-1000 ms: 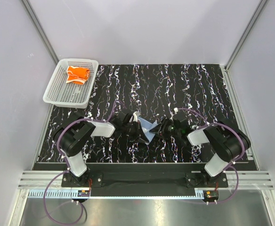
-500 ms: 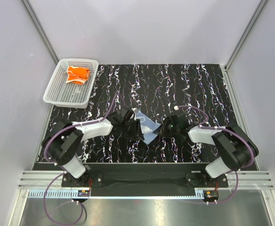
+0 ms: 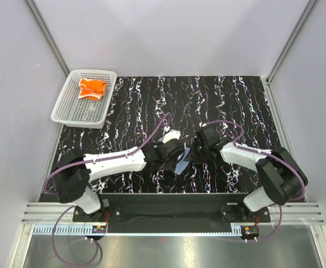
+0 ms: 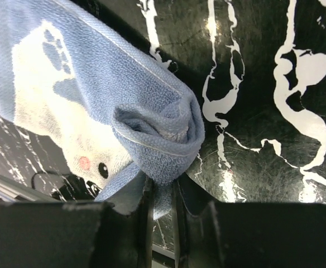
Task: Roll the towels
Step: Roll the towel
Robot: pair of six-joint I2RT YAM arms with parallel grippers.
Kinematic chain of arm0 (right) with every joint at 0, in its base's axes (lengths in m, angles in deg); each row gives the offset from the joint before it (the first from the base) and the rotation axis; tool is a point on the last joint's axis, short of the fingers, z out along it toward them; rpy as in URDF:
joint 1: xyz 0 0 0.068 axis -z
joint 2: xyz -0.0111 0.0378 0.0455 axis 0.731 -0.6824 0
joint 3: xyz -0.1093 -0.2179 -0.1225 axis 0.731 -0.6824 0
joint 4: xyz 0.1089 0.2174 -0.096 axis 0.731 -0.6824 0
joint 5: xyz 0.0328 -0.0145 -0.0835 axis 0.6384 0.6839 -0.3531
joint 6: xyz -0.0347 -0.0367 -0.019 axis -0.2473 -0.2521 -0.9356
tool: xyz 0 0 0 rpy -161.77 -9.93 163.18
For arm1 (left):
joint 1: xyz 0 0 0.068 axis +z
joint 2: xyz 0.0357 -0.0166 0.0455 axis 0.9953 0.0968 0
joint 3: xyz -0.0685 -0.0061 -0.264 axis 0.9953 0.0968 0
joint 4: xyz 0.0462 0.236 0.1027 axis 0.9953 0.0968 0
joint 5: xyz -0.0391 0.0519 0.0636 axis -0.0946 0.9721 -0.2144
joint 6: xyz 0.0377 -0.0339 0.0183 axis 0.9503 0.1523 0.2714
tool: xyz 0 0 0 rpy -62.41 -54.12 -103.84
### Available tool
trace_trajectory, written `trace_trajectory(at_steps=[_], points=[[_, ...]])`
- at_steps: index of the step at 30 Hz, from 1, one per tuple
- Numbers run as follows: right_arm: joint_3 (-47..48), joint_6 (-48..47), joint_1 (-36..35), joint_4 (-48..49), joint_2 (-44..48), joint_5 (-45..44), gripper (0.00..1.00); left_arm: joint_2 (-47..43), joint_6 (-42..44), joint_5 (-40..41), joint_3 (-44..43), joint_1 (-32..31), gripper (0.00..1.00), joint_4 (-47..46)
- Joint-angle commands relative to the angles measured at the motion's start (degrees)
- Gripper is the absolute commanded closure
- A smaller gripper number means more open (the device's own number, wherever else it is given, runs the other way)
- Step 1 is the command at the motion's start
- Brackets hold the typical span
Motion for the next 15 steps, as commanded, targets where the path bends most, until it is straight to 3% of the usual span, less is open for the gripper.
trace_trajectory(at_steps=[1, 15], points=[[2.40, -1.11, -1.09, -4.81, -1.41, -1.75, 0.83, 1.88, 1.84, 10.85, -4.03, -2.85, 0.49, 2.44], [4.51, -0.49, -2.23, -6.48, -4.40, -0.52, 0.85, 8.66, 5.88, 17.97, -10.02, -11.91, 0.45, 0.08]])
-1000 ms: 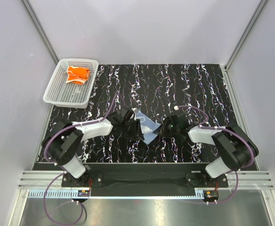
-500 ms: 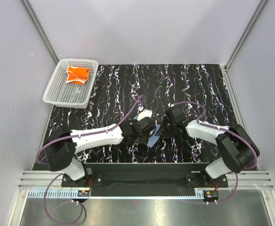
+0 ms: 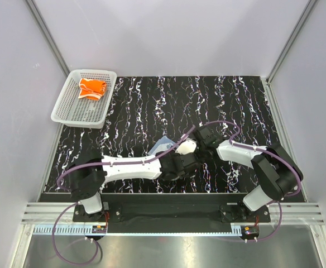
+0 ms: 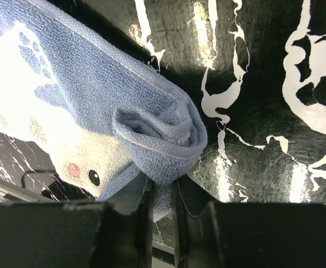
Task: Roll the towels
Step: Roll the towel
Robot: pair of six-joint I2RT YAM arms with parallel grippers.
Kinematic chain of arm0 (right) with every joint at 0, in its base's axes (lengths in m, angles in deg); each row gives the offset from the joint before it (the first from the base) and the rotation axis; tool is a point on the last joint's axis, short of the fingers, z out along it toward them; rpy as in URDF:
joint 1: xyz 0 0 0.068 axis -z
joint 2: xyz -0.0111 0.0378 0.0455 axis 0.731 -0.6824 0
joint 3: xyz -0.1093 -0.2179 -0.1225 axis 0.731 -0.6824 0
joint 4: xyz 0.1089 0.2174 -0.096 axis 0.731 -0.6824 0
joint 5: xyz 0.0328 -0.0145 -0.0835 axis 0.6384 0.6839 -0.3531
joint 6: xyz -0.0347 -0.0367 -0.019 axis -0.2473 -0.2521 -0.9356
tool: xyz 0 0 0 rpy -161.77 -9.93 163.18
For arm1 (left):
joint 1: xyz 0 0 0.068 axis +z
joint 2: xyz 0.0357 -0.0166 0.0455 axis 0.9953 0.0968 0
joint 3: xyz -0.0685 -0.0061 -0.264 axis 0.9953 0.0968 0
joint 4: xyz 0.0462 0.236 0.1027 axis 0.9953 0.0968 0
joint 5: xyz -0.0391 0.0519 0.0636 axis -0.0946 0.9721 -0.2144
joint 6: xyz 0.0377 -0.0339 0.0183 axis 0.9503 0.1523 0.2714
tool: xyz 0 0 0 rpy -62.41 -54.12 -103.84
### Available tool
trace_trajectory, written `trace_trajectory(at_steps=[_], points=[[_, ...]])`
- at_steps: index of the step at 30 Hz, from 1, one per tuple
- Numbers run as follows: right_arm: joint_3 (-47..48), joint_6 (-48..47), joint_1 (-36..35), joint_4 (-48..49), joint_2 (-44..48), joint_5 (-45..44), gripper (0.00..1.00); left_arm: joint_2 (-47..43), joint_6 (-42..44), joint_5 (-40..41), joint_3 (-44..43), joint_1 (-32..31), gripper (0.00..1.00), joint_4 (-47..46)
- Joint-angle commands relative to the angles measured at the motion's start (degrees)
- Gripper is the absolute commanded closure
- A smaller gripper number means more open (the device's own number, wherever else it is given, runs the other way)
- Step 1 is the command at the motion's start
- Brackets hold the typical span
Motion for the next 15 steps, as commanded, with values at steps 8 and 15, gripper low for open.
trace_trajectory(at_steps=[8, 15], points=[[1.97, -0.69, -0.86, -3.07, -0.77, 0.19, 0.85, 3.16, 6.94, 3.79, -2.87, -5.22, 0.42, -8.28], [2.33, -0.87, -0.86, -3.25, -0.59, 1.15, 0.86, 5.88, 9.66, 2.03, -0.59, -5.22, 0.41, -13.20]])
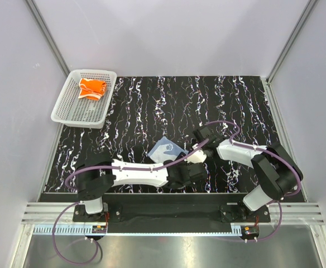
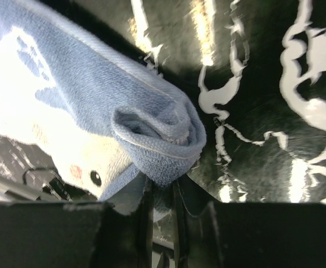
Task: Roll the towels
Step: Roll the towel
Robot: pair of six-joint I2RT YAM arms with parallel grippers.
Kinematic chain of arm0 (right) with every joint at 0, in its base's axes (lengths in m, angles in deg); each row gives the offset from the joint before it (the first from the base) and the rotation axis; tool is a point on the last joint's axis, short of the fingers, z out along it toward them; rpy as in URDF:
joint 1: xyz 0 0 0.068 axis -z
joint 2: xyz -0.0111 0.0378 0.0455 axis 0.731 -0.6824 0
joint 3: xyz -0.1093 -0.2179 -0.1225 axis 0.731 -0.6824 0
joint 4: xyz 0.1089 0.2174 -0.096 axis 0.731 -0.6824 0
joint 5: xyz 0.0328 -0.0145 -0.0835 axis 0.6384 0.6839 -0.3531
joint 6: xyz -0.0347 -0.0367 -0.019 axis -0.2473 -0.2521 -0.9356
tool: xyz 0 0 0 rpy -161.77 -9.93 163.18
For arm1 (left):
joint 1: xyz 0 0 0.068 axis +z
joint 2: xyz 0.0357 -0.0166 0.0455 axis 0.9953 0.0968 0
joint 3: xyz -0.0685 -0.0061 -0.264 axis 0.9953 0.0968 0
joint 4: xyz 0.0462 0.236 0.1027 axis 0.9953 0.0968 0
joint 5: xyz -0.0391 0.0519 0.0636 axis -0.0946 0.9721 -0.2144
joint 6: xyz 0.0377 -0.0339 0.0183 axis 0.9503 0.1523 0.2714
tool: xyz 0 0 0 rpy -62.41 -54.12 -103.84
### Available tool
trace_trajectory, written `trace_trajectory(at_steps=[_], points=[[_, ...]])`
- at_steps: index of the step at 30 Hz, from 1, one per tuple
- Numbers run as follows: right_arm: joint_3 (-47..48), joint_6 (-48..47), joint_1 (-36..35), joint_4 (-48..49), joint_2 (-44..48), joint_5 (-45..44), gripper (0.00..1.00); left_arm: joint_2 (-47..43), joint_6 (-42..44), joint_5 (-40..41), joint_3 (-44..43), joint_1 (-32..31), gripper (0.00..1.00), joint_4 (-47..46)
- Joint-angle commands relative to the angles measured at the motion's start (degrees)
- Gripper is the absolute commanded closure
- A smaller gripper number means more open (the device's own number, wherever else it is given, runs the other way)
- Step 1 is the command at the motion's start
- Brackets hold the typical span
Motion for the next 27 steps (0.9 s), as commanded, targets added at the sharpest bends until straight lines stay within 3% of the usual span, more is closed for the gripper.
trace_trajectory(at_steps=[1, 21, 24, 27], points=[[1.82, -0.80, -1.08, -1.81, -0.29, 0.39, 0.85, 2.15, 3.63, -0.33, 0.40, 0.22, 0.41, -7.98], [5.78, -3.00, -0.99, -6.90, 0.77, 5.57, 0.86, 3.38, -2.16, 0.28, 7.96, 2.50, 0.37, -12.30], [6.22, -3.17, -1.08, -7.60, 0.85, 6.71, 0.86, 3.82, -2.87, 0.28, 8.04, 3.20, 0.40, -11.86], [7.01, -3.87, -0.81, -8.75, 0.94, 7.68, 0.86, 4.18, -4.01, 0.02, 8.40, 4.43, 0.53, -11.42]])
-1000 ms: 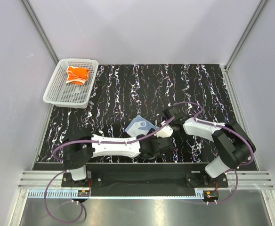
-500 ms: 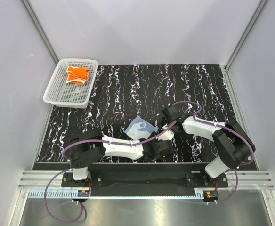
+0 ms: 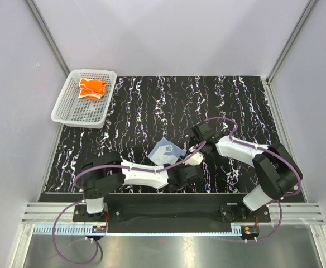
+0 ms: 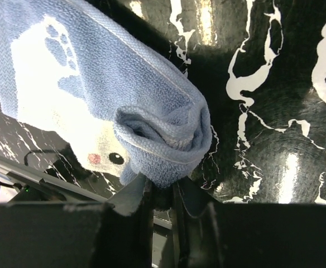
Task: Roll the towels
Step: Roll the towel
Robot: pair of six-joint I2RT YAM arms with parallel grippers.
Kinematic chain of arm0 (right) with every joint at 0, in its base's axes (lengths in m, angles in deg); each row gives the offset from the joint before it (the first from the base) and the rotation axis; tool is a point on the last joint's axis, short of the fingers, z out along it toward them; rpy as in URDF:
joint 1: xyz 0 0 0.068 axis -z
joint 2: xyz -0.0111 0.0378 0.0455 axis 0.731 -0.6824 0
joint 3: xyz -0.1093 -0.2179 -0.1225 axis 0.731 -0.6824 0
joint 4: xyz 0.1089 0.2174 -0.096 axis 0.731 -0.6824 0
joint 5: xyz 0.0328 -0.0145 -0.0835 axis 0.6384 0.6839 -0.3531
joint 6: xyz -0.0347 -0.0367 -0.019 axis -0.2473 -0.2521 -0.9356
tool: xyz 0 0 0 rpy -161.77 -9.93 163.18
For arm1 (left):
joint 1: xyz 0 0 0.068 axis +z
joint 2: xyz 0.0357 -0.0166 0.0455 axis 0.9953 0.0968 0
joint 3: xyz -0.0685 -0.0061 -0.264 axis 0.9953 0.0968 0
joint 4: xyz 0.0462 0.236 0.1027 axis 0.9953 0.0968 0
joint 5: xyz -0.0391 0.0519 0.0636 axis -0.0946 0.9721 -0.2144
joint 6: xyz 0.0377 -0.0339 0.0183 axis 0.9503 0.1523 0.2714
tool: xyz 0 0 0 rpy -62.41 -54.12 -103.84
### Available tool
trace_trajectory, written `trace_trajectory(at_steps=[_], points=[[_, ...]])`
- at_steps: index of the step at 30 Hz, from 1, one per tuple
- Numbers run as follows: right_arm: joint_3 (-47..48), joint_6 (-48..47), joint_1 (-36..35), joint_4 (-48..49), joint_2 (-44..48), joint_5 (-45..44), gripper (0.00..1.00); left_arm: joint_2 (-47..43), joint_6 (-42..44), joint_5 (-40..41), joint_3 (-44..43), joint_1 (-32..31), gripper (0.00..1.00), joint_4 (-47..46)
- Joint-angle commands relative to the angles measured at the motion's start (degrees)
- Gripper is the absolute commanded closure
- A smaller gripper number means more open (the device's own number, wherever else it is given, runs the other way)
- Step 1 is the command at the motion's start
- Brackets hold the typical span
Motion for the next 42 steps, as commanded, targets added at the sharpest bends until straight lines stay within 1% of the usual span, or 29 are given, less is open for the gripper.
trace_trajectory(at_steps=[1, 2, 4, 5, 6, 9, 13, 15, 16, 17, 18, 19, 20, 21, 23, 26, 28, 31, 34, 37, 38, 40, 42], points=[[3.12, -1.69, -0.68, -3.59, 1.14, 4.58, 0.86, 0.55, -3.31, 0.17, 1.86, 3.50, 0.56, 0.76], [3.21, -2.04, -0.51, -3.94, 1.05, 5.19, 0.85, 0.55, -3.49, 0.00, 2.12, 3.85, 0.64, 0.67], [3.47, -2.39, -0.07, -4.21, 1.05, 7.04, 0.86, -0.15, -3.67, -0.62, 2.91, 4.55, 0.74, 0.15], [3.56, -2.74, 0.02, -4.73, 1.14, 7.39, 0.86, -0.50, -3.49, -1.32, 3.27, 4.73, 0.87, -0.47], [3.56, -2.92, 0.20, -4.91, 1.31, 8.18, 0.86, -0.59, -3.32, -1.67, 3.44, 4.99, 0.93, -0.73], [3.30, -3.45, 1.16, -5.26, 1.84, 9.50, 0.85, -1.38, -2.70, -2.99, 4.06, 5.34, 1.00, -1.35], [3.47, -4.06, 2.22, -6.40, 2.19, 10.21, 0.83, -4.46, -1.65, -6.24, 5.55, 5.61, 1.00, -3.19], [3.82, -4.42, 2.75, -6.75, 2.20, 10.03, 0.80, -6.30, -0.86, -10.27, 5.82, 6.39, 1.00, -3.29], [4.17, -4.59, 2.83, -7.02, 2.28, 9.86, 0.76, -6.83, -0.85, -11.59, 6.25, 6.75, 1.00, -3.29], [4.26, -4.85, 3.01, -7.37, 2.28, 9.51, 0.73, -7.79, -0.77, -15.18, 6.52, 7.80, 1.00, -3.29], [4.44, -5.12, 3.53, -7.63, 2.20, 9.33, 0.69, -8.50, -0.77, -17.04, 6.78, 8.33, 1.00, -3.46], [4.70, -5.38, 3.89, -7.81, 2.11, 9.24, 0.63, -9.20, -0.77, -18.88, 7.48, 8.86, 1.00, -3.81], [4.79, -5.73, 4.15, -8.07, 1.93, 9.07, 0.61, -10.51, -0.85, -20.82, 8.79, 9.47, 1.00, -5.03], [4.88, -5.91, 4.85, -8.25, 1.84, 8.98, 0.58, -11.05, -0.94, -25.01, 9.24, 10.78, 1.00, -5.48], [4.88, -6.52, 5.64, -8.60, 1.76, 8.80, 0.47, -12.02, -1.38, -28.46, 9.77, 12.11, 1.00, -5.40], [5.23, -7.93, 7.49, -9.83, 1.84, 8.02, 0.37, -12.90, -1.64, -31.02, 10.12, 13.08, 1.00, -4.96], [5.84, -8.89, 9.32, -10.44, 2.02, 7.75, 0.36, -13.60, -1.99, -32.43, 10.74, 13.69, 1.00, -5.74], [7.25, -11.09, 11.96, -13.16, 2.46, 6.52, 0.33, -14.83, -3.49, -37.44, 11.62, 15.97, 1.00, -6.97], [8.83, -11.97, 13.99, -14.23, 5.43, 5.20, 0.32, -15.45, -5.50, -44.28, 11.97, 19.48, 1.00, -7.59], [9.54, -12.33, 14.35, -13.18, 8.16, 5.29, 0.30, -16.15, -7.09, -48.86, 13.28, 21.77, 1.00, -10.04], [9.45, -12.41, 14.35, -12.39, 9.83, 6.24, 0.30, -16.67, -8.49, -52.27, 13.72, 23.78, 1.00, -10.84], [7.96, -11.72, 14.35, -10.02, 11.59, 8.09, 0.29, -17.12, -10.16, -57.80, 15.56, 25.99, 1.00, -14.34], [5.42, -11.01, 14.35, -8.26, 13.62, 9.59, 0.29, -16.60, -12.36, -61.69, 16.62, 29.07, 1.00, -16.20]])
